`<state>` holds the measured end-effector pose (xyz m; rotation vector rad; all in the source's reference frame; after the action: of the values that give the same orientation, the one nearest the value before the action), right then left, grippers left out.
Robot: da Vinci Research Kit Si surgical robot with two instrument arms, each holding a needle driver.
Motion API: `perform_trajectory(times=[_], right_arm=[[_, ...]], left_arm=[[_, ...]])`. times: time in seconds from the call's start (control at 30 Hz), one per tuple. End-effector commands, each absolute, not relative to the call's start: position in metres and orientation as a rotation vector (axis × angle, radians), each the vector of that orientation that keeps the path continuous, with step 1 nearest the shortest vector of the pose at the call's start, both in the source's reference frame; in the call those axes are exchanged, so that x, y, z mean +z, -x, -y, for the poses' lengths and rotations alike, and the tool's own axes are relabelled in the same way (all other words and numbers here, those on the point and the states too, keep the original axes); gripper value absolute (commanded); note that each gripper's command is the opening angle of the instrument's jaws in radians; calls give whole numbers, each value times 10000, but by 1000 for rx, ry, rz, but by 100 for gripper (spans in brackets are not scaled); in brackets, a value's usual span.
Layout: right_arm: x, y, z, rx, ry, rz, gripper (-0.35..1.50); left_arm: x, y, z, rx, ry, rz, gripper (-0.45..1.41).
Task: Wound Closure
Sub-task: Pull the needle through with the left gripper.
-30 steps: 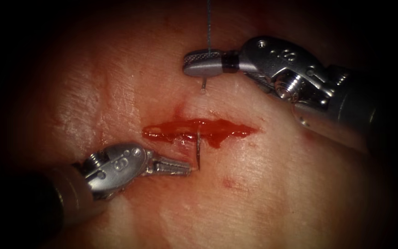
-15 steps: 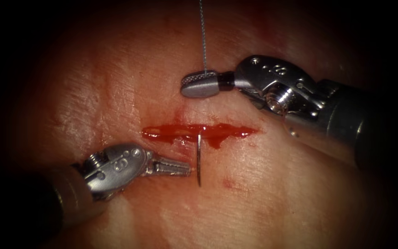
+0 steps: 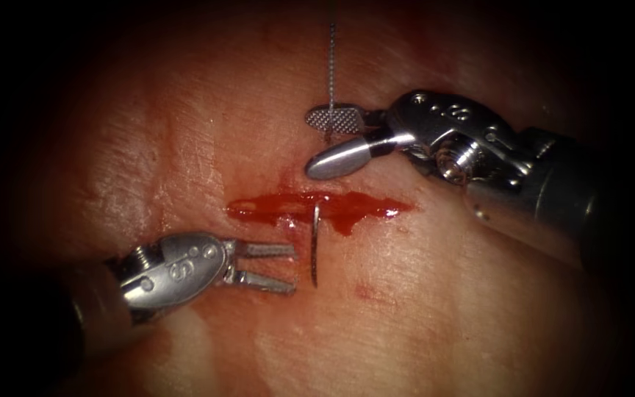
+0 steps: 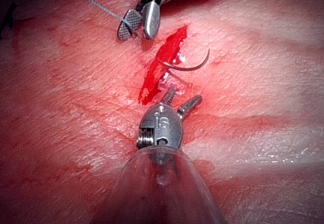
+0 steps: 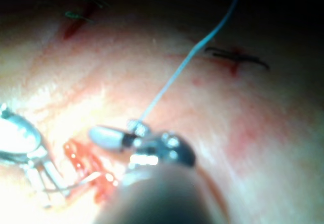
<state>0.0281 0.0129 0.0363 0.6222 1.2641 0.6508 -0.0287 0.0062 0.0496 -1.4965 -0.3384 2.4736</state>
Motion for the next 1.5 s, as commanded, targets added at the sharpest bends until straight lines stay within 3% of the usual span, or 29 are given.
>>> perform_trajectory(times=[0.03, 0.1, 0.23, 0.5, 0.87, 1.1, 1.13, 1.2, 1.23, 1.5], right_arm=[[363, -278, -141, 656, -610, -1267, 125], [360, -257, -147, 666, -584, -1270, 125], [356, -233, -149, 689, -561, -1274, 125], [352, -201, -142, 713, -527, -1276, 123], [347, -188, -134, 719, -496, -1275, 119], [350, -189, -132, 719, -493, -1282, 118], [354, -189, -130, 716, -490, -1283, 116], [356, -189, -129, 715, -488, -1283, 116], [357, -189, -127, 713, -486, -1284, 116], [355, -188, -121, 696, -504, -1290, 106]], left_arm=[[501, 292, -65, 2475, 1501, 343, 69], [486, 300, -64, 2532, 1524, 280, 79], [468, 309, -62, 2562, 1580, 194, 78], [452, 321, -74, 2567, 1644, 108, 49], [486, 325, -82, 2534, 1620, 156, 41], [485, 324, -88, 2495, 1599, 199, 9], [484, 324, -89, 2476, 1588, 218, -10], [483, 324, -89, 2461, 1590, 226, -25], [483, 324, -88, 2451, 1595, 229, -45], [466, 321, -82, 2329, 1535, 355, -45]])
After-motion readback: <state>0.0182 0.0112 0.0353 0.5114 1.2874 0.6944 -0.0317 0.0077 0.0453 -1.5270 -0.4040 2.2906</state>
